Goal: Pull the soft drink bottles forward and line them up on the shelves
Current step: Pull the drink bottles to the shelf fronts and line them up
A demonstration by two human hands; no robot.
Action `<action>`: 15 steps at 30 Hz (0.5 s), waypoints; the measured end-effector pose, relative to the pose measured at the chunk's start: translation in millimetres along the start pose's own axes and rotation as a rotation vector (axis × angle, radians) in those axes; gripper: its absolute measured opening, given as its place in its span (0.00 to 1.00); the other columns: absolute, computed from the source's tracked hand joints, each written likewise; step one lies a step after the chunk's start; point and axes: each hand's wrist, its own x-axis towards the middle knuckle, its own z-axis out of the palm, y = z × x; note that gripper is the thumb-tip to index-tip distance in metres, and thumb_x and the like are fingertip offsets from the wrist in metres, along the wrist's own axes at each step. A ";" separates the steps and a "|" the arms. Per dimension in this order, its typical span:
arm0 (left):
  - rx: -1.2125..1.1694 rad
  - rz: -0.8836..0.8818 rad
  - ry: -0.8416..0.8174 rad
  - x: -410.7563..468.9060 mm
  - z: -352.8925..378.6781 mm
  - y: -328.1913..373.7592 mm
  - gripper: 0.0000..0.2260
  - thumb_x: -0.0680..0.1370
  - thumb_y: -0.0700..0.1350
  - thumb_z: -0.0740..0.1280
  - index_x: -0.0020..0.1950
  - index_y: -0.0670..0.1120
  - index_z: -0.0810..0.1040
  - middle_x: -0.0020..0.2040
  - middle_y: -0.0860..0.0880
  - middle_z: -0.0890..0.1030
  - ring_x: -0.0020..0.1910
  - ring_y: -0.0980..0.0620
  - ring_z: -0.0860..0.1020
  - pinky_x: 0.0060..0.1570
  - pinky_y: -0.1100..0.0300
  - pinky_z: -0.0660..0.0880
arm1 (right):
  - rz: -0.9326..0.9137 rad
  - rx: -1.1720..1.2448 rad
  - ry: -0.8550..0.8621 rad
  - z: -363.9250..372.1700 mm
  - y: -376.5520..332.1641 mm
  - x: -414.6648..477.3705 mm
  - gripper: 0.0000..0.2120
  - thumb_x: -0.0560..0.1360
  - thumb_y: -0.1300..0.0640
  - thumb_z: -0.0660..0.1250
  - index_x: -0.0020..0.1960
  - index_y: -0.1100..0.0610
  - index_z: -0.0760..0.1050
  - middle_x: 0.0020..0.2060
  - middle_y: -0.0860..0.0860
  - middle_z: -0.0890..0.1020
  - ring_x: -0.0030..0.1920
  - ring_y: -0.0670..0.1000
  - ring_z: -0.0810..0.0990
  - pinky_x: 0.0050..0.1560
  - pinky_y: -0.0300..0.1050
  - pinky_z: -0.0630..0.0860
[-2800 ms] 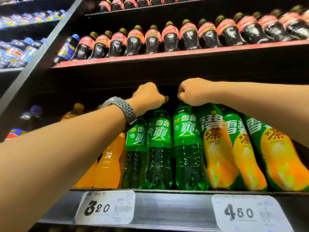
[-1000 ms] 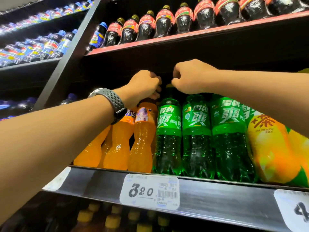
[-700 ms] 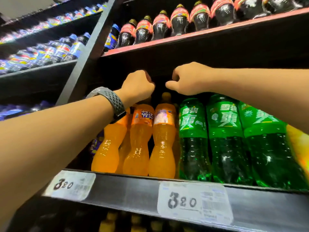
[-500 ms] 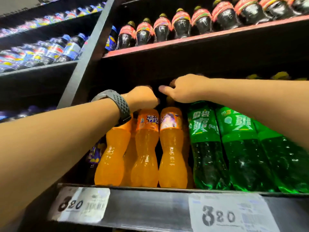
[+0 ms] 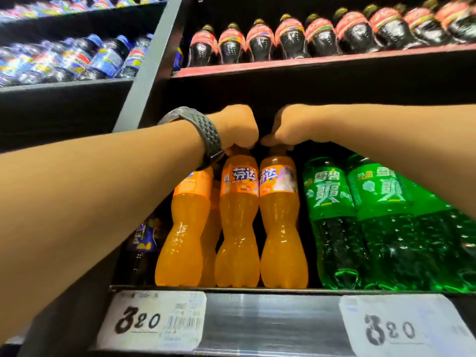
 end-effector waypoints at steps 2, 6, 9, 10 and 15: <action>0.007 0.014 0.060 -0.6 0.0 0.7 0.07 0.76 0.39 0.65 0.51 0.38 0.79 0.44 0.41 0.82 0.44 0.41 0.83 0.40 0.51 0.82 | -0.009 0.085 0.012 -1.6 3.9 -3.8 0.18 0.76 0.45 0.65 0.49 0.61 0.80 0.43 0.57 0.84 0.48 0.57 0.80 0.43 0.44 0.72; -0.149 -0.020 0.043 0.1 -3.5 -3.6 0.08 0.76 0.38 0.66 0.53 0.38 0.79 0.48 0.39 0.82 0.44 0.41 0.83 0.44 0.49 0.82 | -0.053 0.092 0.035 -2.3 9.5 -12.6 0.17 0.77 0.47 0.63 0.59 0.56 0.79 0.54 0.54 0.80 0.52 0.54 0.77 0.49 0.43 0.72; -0.228 -0.034 -0.038 -1.6 -10.9 -5.6 0.09 0.76 0.39 0.67 0.55 0.38 0.79 0.49 0.39 0.82 0.46 0.42 0.83 0.46 0.51 0.81 | -0.076 0.187 0.024 -6.7 14.7 -14.5 0.12 0.78 0.52 0.63 0.57 0.53 0.80 0.53 0.53 0.82 0.53 0.53 0.78 0.55 0.47 0.75; -0.243 -0.040 -0.057 -2.2 -12.6 -6.2 0.10 0.76 0.40 0.68 0.56 0.38 0.79 0.49 0.39 0.82 0.46 0.43 0.83 0.46 0.51 0.81 | -0.081 0.204 0.021 -7.8 15.3 -14.6 0.11 0.78 0.53 0.63 0.57 0.53 0.80 0.53 0.52 0.82 0.52 0.53 0.78 0.53 0.45 0.75; -0.290 -0.050 -0.109 -0.2 -13.4 -6.4 0.11 0.77 0.44 0.68 0.57 0.40 0.78 0.49 0.42 0.82 0.43 0.47 0.83 0.42 0.56 0.82 | -0.084 0.172 0.019 -7.2 12.2 -15.0 0.14 0.77 0.49 0.63 0.59 0.52 0.79 0.54 0.51 0.81 0.52 0.52 0.77 0.51 0.43 0.72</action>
